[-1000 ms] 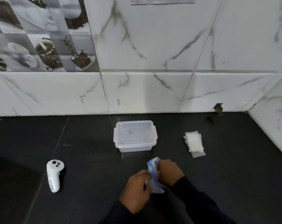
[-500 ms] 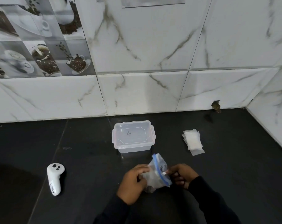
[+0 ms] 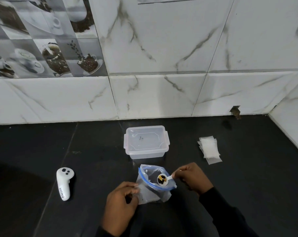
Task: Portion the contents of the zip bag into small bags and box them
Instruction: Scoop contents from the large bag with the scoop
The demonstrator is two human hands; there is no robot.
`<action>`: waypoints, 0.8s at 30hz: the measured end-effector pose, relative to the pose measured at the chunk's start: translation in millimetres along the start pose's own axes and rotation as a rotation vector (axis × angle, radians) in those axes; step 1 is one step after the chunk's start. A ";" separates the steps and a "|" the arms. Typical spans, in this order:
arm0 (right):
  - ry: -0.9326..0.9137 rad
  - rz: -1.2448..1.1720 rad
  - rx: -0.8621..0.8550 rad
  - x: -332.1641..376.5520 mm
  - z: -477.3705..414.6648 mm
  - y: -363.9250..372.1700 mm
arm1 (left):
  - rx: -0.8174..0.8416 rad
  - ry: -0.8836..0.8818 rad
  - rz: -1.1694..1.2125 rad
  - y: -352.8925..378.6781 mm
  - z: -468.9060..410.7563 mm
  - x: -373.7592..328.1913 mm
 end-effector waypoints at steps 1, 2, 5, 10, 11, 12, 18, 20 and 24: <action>-0.014 -0.002 -0.006 1.8 3.0 1.0 | -0.005 0.025 -0.025 -4.6 1.8 -6.6; -0.021 -0.011 -0.012 3.1 6.0 1.3 | -0.008 0.048 -0.041 -8.5 3.0 -13.7; -0.018 -0.072 -0.034 3.9 13.5 -2.6 | 0.017 0.108 -0.093 -15.4 1.1 -36.6; -0.035 -0.215 -0.043 18.8 34.7 -10.9 | 0.104 0.125 -0.216 -8.7 -13.4 -62.9; -0.052 -0.246 -0.035 25.6 41.2 -12.1 | 0.142 0.111 -0.234 -4.5 -17.3 -66.6; -0.075 -0.272 -0.023 33.8 48.5 -12.8 | 0.179 0.104 -0.261 -0.2 -20.1 -70.1; -0.233 -0.274 -0.016 67.1 93.3 -3.9 | 0.249 0.030 -0.320 11.7 -35.1 -80.8; -0.310 -0.207 -0.070 69.2 103.9 2.8 | 0.241 0.033 -0.331 12.4 -38.3 -82.2; -0.382 -0.096 -0.202 59.8 109.4 11.2 | 0.258 0.017 -0.354 14.1 -38.8 -80.2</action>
Point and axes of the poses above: each hand's wrist, its own z-axis away from the middle knuckle, its own y-axis out of the palm, x = y × z, the point moved 7 cm from there along -z, towards the middle knuckle, and after that the axes turned 6 degrees about -z, right-handed, at the moved point
